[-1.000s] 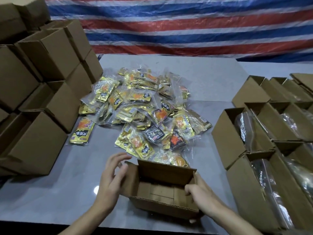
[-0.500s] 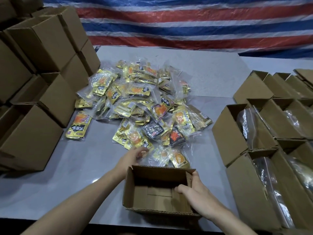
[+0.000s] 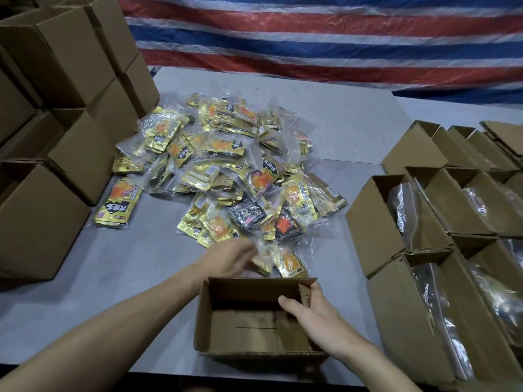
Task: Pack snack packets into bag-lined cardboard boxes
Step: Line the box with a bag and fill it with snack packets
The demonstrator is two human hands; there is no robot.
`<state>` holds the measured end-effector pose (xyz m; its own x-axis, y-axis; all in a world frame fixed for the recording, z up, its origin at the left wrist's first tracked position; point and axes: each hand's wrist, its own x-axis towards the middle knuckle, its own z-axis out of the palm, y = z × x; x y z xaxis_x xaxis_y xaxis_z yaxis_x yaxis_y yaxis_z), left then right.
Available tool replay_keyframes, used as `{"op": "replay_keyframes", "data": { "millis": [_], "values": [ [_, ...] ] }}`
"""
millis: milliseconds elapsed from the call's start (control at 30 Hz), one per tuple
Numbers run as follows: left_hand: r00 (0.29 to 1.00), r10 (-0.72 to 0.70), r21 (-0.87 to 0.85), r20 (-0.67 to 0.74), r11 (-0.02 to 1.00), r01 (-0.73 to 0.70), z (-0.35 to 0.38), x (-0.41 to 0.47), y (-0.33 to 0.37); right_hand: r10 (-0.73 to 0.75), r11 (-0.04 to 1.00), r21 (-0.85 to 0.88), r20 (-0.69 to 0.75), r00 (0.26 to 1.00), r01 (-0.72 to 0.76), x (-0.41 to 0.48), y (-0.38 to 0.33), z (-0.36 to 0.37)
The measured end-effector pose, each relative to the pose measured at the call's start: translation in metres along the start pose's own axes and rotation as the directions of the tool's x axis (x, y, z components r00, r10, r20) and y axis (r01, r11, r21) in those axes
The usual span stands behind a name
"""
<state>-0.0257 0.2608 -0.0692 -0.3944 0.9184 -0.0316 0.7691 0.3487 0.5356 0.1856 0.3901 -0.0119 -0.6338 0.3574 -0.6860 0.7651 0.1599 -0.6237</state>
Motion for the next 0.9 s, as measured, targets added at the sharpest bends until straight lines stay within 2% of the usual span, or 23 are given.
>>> {"op": "replay_keyframes", "data": {
  "millis": [33, 100, 233, 367, 433, 533, 633, 733, 900],
  "values": [
    [0.994, -0.087, -0.106, -0.068, 0.991, 0.08, -0.004, -0.001, 0.0, 0.006, 1.0, 0.003, 0.004, 1.0, -0.006, 0.0, 0.0, 0.0],
    [0.979, -0.167, -0.177, -0.119, 0.974, 0.145, -0.015, -0.003, 0.002, 0.003, 1.0, 0.013, 0.004, 1.0, -0.003, 0.001, 0.0, 0.002],
    [0.974, -0.178, -0.139, -0.142, 0.978, 0.158, -0.034, -0.003, 0.013, -0.007, 1.0, 0.026, -0.003, 1.0, 0.007, 0.001, 0.0, 0.004],
    [0.954, -0.18, -0.178, -0.239, 0.974, 0.139, -0.054, -0.003, 0.027, -0.028, 0.998, 0.053, -0.008, 1.0, 0.028, -0.001, 0.001, 0.003],
    [0.927, -0.217, -0.314, -0.304, 0.942, 0.118, -0.066, -0.003, 0.038, -0.025, 0.998, 0.055, -0.019, 1.0, 0.026, -0.003, 0.0, 0.004],
    [0.848, -0.347, -0.553, -0.401, 0.83, 0.079, -0.088, -0.006, 0.056, -0.018, 0.998, 0.056, -0.019, 1.0, 0.019, -0.003, -0.001, 0.004],
    [0.789, -0.427, -0.668, -0.443, 0.744, 0.027, -0.116, -0.011, 0.073, -0.007, 0.998, 0.068, -0.017, 1.0, 0.008, -0.003, -0.002, 0.004],
    [0.785, -0.423, -0.734, -0.452, 0.677, -0.058, -0.14, -0.019, 0.092, 0.002, 0.995, 0.096, -0.018, 1.0, -0.001, -0.003, -0.002, 0.003],
    [0.827, -0.328, -0.737, -0.457, 0.66, -0.146, -0.164, -0.03, 0.133, 0.042, 0.979, 0.198, 0.017, 0.999, -0.045, -0.01, -0.009, 0.002]
  ]
}}
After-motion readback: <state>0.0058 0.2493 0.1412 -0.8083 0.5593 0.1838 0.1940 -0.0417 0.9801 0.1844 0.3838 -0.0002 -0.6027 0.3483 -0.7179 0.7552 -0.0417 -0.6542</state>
